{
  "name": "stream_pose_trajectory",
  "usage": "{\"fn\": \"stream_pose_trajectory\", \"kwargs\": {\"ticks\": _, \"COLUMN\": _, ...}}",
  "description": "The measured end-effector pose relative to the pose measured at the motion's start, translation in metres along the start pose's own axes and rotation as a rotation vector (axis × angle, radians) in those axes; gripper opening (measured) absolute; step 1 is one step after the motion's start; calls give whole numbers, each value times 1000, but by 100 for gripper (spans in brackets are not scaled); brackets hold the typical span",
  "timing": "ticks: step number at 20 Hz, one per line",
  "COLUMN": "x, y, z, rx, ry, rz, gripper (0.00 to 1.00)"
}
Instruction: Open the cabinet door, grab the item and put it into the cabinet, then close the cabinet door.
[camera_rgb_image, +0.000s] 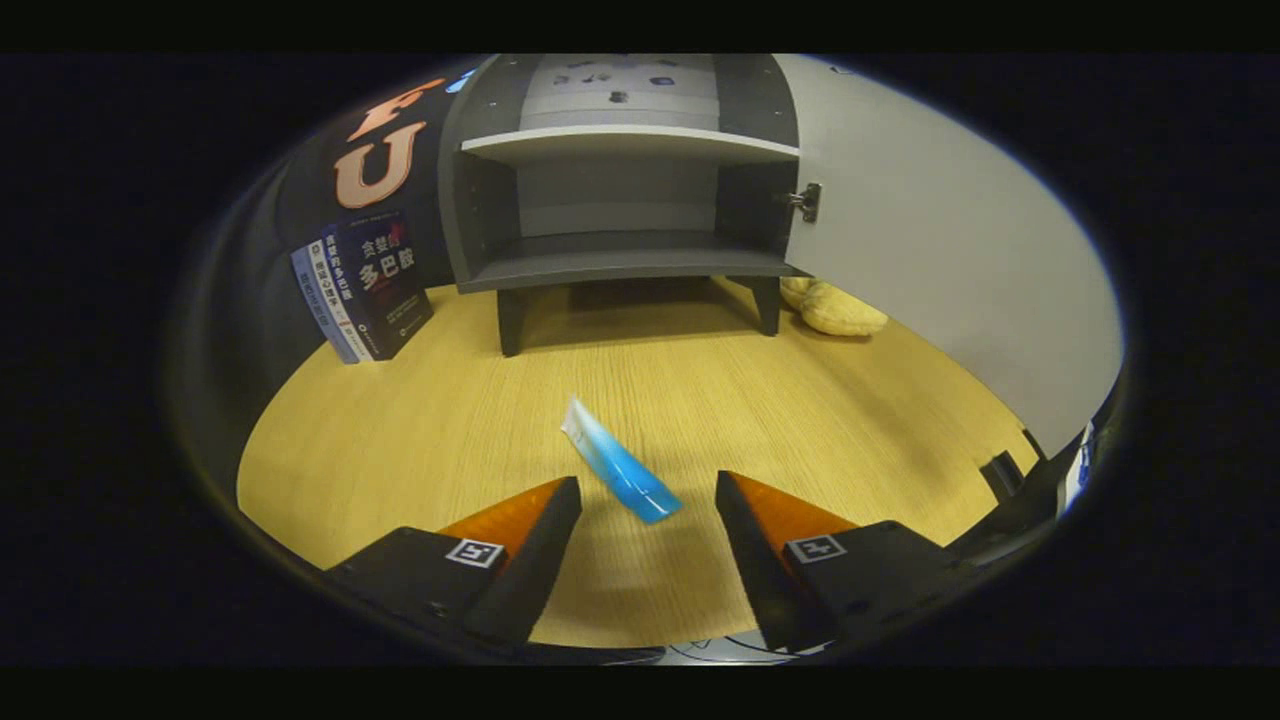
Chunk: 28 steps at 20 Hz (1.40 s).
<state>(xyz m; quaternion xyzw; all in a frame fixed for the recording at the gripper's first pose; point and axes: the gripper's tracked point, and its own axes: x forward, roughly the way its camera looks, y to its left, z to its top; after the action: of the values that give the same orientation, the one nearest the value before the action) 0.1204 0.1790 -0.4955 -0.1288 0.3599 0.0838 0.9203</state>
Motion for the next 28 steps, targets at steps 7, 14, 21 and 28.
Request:
{"fn": "stream_pose_trajectory", "kwargs": {"ticks": 7, "x": 43, "y": 25, "z": 0, "rx": -123, "ry": 108, "rz": 63, "gripper": 90}}
{"fn": "stream_pose_trajectory", "kwargs": {"ticks": 14, "x": 78, "y": 15, "z": -15, "rx": -87, "ry": 224, "rz": 44, "gripper": 75}}
{"fn": "stream_pose_trajectory", "kwargs": {"ticks": 21, "x": 63, "y": 13, "z": 4, "rx": 50, "ry": 193, "rz": 49, "gripper": 49}}
{"fn": "stream_pose_trajectory", "kwargs": {"ticks": 28, "x": -24, "y": 15, "z": 186, "rx": 125, "ry": -192, "rz": 89, "gripper": 49}}
